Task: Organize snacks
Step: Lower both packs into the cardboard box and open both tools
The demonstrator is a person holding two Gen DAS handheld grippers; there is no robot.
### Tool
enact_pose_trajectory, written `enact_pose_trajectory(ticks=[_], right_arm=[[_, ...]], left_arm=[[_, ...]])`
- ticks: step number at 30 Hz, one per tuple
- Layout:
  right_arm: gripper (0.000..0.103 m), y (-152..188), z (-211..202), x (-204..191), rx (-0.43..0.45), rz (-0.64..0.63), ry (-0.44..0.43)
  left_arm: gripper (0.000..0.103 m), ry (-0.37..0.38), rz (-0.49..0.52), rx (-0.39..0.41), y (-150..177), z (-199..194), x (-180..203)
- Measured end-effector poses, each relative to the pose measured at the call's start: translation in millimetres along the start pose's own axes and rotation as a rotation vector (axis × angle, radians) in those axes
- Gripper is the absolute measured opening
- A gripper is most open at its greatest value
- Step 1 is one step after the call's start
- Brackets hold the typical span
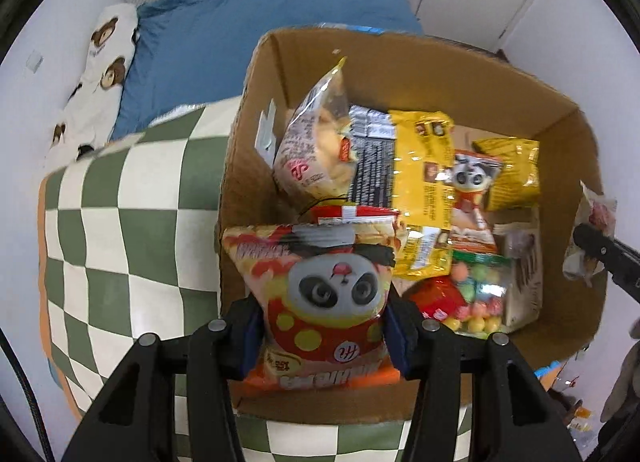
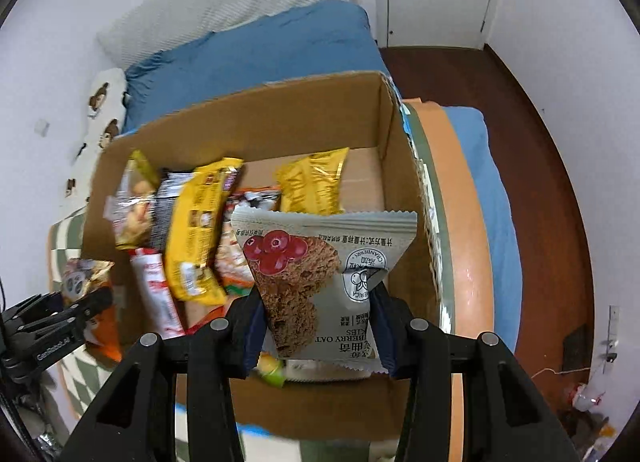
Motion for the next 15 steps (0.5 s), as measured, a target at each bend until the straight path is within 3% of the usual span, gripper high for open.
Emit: enact_pose_trajectory(ticks=[1, 3, 15], right_arm=[[0.053, 8, 7, 2, -0.018, 0.007, 0.012], [0.082, 10, 17, 4, -0.037, 0.008, 0.007], [0.092, 21, 21, -8, -0.027, -0.032, 0.031]], left_arm=[[0.072, 0.017, -0.012, -0.005, -1, 3, -1], [0.089, 0.024, -0.023, -0.005, -3, 5, -2], [0.089, 0.040, -0.024, 0.052, -6, -6, 11]])
Point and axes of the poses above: each gripper's, at about its wrist camera, not at the fingertips, and z roughly the way its jaws point, x to its right, y to its underside, the point moved 6 cm from there along z, roughly the way its jaws point, and after that the axes turned 5 degrees about z, right-handed, at the moved point
